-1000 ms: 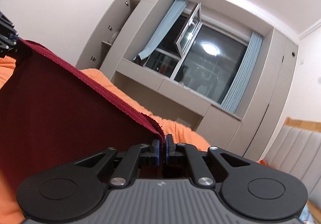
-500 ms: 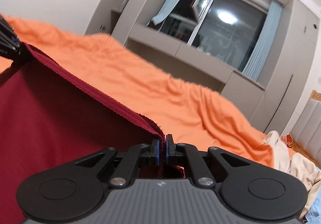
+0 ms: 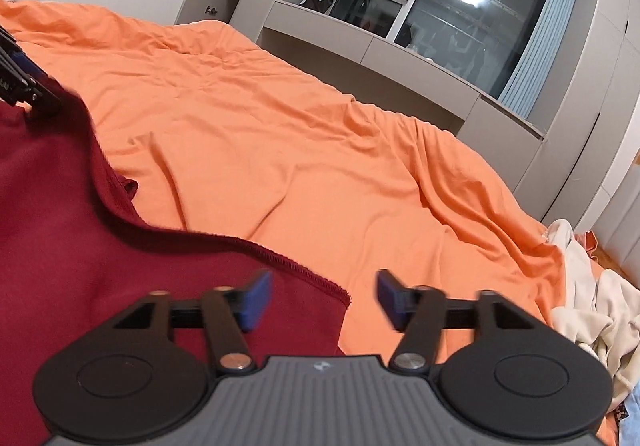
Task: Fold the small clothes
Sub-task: 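Lower the hem onto the collar and open both grippers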
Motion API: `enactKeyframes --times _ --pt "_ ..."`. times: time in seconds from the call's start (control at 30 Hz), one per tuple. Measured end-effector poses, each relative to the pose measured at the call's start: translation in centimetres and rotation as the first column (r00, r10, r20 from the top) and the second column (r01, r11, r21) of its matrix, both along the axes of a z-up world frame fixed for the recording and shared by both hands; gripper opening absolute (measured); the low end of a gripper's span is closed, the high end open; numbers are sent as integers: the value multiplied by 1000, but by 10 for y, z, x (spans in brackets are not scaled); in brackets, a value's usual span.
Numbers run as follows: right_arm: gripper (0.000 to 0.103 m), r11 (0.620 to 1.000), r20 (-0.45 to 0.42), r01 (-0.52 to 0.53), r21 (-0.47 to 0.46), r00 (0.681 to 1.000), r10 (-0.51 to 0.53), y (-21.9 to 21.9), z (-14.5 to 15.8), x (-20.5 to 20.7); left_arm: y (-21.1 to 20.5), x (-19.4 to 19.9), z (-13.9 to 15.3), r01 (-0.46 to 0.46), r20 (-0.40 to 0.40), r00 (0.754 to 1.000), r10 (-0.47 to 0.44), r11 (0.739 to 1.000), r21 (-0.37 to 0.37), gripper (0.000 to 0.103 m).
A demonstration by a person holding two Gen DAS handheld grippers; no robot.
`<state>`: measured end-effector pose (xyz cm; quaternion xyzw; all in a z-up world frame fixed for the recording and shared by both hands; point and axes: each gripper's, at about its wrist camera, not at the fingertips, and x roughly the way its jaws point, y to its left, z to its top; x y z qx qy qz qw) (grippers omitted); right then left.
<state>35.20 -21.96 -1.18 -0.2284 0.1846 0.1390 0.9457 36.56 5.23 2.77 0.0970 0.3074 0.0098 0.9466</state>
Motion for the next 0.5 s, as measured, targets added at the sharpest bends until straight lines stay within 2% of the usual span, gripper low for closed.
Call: enactKeyframes --times 0.07,0.13,0.2,0.33,0.4,0.5 --pt "89 1000 -6 2 -6 1000 -2 -1 0 -1 5 -3 3 -5 3 1000 5 998 -61 69" --pt "93 1000 -14 6 -15 1000 -6 -3 1 0 11 -7 7 -19 11 1000 20 995 -99 79" --pt "99 999 -29 15 -31 999 -16 -5 -1 2 16 -12 11 -35 19 999 38 993 -111 82" --pt "102 994 -67 70 -87 995 -76 -7 -15 8 18 -26 18 -36 32 999 39 995 -96 91" --pt "102 989 -100 106 -102 988 -116 -11 -25 12 15 -32 19 -25 33 999 27 998 -60 94" --pt "102 989 -155 140 -48 977 -146 -23 -31 16 10 -38 9 -18 0 1000 18 999 34 96"
